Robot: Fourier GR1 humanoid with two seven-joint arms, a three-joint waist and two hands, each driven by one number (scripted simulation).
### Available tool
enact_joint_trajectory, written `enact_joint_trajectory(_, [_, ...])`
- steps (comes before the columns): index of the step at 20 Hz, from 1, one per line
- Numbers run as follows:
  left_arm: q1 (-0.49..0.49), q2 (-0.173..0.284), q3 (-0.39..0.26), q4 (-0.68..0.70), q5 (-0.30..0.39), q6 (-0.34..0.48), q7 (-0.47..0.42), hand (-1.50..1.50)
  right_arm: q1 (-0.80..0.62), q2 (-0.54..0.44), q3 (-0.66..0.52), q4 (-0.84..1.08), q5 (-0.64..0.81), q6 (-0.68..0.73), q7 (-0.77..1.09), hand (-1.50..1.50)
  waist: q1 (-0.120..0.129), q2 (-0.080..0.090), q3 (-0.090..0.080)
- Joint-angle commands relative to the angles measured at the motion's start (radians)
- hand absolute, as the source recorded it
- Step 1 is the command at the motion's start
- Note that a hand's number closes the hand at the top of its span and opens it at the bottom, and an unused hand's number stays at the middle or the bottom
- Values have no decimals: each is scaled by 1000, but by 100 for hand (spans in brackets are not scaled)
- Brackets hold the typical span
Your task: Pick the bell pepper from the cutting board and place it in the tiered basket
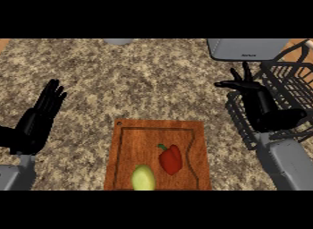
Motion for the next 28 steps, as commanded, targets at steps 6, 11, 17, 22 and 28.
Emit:
enact_joint_trajectory(6, [0, 144, 13, 20, -261, 200, 18, 0, 116, 132, 114, -201, 57, -205, 152, 150, 5, 31, 59])
enact_joint_trajectory(11, [34, 121, 10, 45, -229, 196, 51, 0, 285, 68, 27, -44, 234, -490, 202, -150, -69, 29, 55])
enact_joint_trajectory(17, [43, 88, -33, 4, -264, 222, 83, 0, 390, -49, 182, -361, 455, -590, 459, -150, -27, 27, 53])
enact_joint_trajectory(22, [9, 113, -24, 10, -277, 215, 96, 0, 384, -225, 334, -440, 592, -401, 737, -150, -4, 32, 46])
enact_joint_trajectory(28, [-40, 85, -60, -10, -310, 235, 151, 0, 248, -332, 382, -640, 648, -168, 1169, -150, 16, 38, 51])
